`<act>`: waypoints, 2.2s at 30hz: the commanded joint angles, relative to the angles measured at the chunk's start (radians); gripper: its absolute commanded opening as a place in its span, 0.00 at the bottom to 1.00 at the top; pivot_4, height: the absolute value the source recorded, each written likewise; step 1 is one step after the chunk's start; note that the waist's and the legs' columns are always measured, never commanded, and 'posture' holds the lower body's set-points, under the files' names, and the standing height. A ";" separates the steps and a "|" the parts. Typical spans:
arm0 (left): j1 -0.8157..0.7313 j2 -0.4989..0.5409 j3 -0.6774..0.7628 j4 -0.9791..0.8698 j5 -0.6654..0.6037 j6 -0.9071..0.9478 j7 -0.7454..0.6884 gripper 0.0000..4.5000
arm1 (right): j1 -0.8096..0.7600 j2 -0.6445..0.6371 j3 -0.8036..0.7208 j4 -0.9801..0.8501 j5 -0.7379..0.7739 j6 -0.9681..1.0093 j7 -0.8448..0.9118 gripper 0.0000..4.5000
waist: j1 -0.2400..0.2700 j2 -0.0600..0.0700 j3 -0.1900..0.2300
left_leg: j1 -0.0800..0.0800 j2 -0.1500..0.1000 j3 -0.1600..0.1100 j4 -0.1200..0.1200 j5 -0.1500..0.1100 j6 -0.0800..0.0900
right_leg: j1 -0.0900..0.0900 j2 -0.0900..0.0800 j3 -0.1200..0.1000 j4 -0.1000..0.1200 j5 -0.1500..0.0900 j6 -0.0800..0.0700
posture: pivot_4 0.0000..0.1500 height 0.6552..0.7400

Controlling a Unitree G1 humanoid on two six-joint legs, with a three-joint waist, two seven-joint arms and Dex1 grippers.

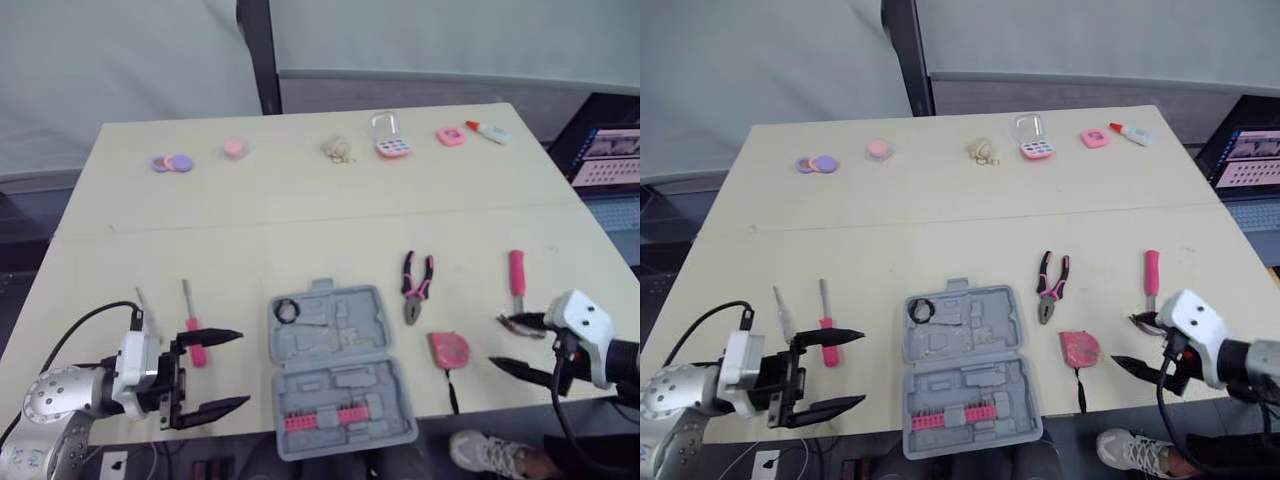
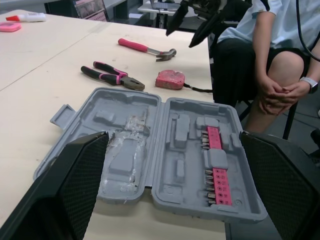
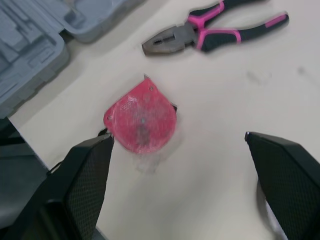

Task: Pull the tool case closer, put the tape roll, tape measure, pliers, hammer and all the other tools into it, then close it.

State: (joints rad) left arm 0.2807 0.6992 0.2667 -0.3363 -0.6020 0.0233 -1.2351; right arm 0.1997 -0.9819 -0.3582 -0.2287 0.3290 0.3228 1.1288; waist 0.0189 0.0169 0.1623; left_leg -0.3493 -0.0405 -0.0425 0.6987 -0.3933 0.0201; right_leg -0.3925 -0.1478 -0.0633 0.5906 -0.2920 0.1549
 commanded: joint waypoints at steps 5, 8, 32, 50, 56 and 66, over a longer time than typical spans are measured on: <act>0.055 0.022 0.062 -0.061 -0.029 0.023 0.021 1.00 | -0.148 0.001 0.183 0.211 -0.093 -0.324 0.134 0.99 | 0.001 0.000 0.000 | -0.001 0.001 -0.001 0.001 0.000 0.000 | 0.000 -0.001 0.000 0.000 0.000 0.000 | 1.00 1.00; 0.050 0.029 0.070 -0.052 -0.041 0.034 0.014 1.00 | -0.208 -0.005 0.265 0.278 -0.136 -0.387 0.171 0.99 | 0.002 0.000 0.000 | -0.001 0.002 -0.001 0.001 0.000 0.000 | 0.000 -0.001 -0.001 0.000 0.000 0.000 | 1.00 1.00; 0.105 -0.017 0.064 -0.045 -0.020 -0.024 0.006 1.00 | -0.452 0.035 0.496 0.531 -0.270 -0.518 0.196 0.99 | -0.007 0.001 0.000 | -0.001 0.002 -0.001 0.001 0.000 0.000 | 0.000 -0.001 -0.002 0.000 0.000 0.000 | 1.00 1.00; 0.121 -0.026 0.056 -0.015 -0.015 -0.069 -0.007 1.00 | -0.455 0.054 0.517 0.524 -0.261 -0.481 0.206 0.94 | -0.007 0.001 0.001 | -0.001 0.002 -0.001 0.001 0.000 0.000 | 0.000 -0.001 -0.002 0.000 0.000 0.000 | 1.00 1.00; 0.119 -0.024 0.052 -0.003 -0.013 -0.079 -0.012 1.00 | -0.448 0.054 0.515 0.522 -0.262 -0.465 0.205 0.66 | -0.007 0.001 0.001 | -0.001 0.002 -0.001 0.001 0.000 0.000 | 0.000 -0.001 -0.002 0.000 0.000 0.000 | 1.00 1.00; 0.086 -0.050 -0.015 0.001 0.012 -0.083 0.001 1.00 | -0.393 -0.037 0.429 0.267 -0.167 -0.242 0.218 0.66 | -0.002 0.002 0.001 | -0.001 0.002 -0.002 0.001 0.000 0.000 | 0.000 -0.001 -0.002 0.000 0.000 0.000 | 1.00 1.00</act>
State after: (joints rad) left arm 0.3716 0.6515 0.2643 -0.3310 -0.5946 -0.0470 -1.2345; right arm -0.1777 -0.9799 0.1370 0.1346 0.1109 0.0166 1.3222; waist 0.0167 0.0187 0.1635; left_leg -0.3508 -0.0383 -0.0436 0.7008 -0.3933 0.0197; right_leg -0.3927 -0.1494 -0.0655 0.5904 -0.2919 0.1550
